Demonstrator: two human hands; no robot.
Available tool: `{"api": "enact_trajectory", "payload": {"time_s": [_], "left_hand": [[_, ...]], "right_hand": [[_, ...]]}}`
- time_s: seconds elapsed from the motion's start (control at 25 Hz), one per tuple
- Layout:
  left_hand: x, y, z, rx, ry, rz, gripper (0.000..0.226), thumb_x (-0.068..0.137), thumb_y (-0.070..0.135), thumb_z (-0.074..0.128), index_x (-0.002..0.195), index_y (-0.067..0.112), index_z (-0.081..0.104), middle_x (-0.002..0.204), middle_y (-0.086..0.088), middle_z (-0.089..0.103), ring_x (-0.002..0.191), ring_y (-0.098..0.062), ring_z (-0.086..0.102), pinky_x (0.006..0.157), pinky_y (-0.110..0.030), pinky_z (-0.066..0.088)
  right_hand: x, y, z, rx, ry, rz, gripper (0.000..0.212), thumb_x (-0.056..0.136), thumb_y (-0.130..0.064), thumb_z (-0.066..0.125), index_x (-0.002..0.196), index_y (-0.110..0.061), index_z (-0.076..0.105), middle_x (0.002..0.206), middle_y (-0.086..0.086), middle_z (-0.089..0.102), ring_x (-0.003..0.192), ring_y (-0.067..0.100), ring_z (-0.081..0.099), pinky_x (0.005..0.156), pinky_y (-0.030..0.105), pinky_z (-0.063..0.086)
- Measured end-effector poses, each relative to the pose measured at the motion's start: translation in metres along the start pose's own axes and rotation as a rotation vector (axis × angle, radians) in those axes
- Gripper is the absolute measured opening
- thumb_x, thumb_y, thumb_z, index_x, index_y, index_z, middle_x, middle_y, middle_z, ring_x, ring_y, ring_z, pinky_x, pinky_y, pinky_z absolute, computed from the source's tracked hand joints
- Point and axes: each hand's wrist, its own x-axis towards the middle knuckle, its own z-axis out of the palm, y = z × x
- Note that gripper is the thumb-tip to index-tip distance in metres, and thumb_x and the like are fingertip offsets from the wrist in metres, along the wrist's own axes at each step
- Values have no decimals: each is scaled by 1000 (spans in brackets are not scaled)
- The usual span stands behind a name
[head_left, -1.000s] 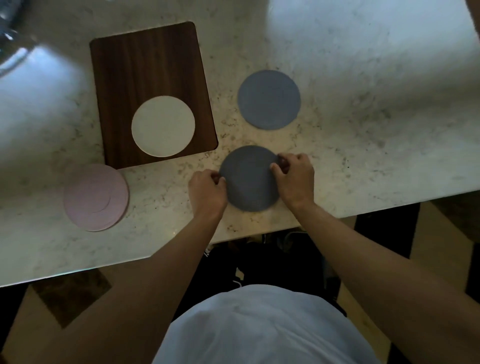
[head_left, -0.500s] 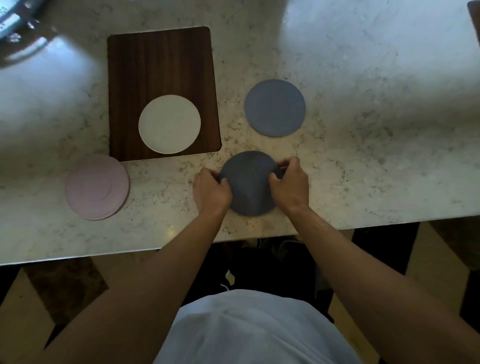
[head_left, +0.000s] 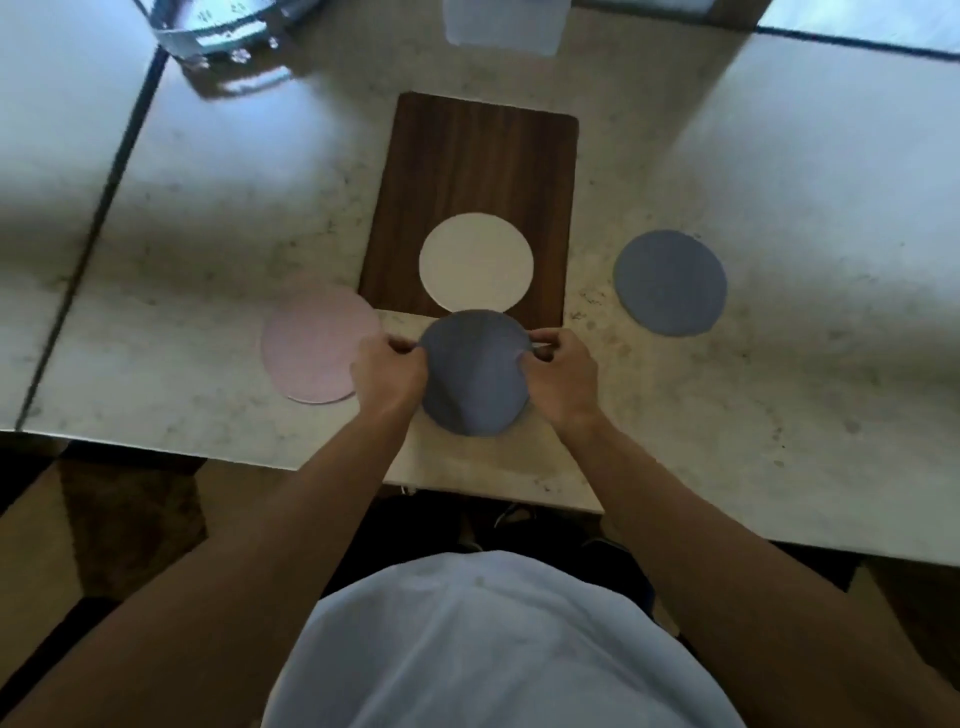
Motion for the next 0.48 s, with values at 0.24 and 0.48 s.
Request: {"api": "enact_trajectory", "payload": {"time_s": [0.24,0.48], "left_hand": [[45,-25,-88,-44,125,-54,9,80,14,69,72,16,72,72,-4,71,72,-22,67,69,-38,58],[85,-44,-129,-76,185,-110,16,83,11,68,94,14,77,93,-6,76,88,-22,69,85,-35,57]], "right_hand": [[0,-44,93,-185,-125,-100,31,79,-16,71,110,-14,72,99,1,75,83,9,63,70,18,43],[8,-74,150,-275,-168,-173,26,79,-19,74,105,-18,73,88,-6,68,78,8,61,63,11,39]]}}
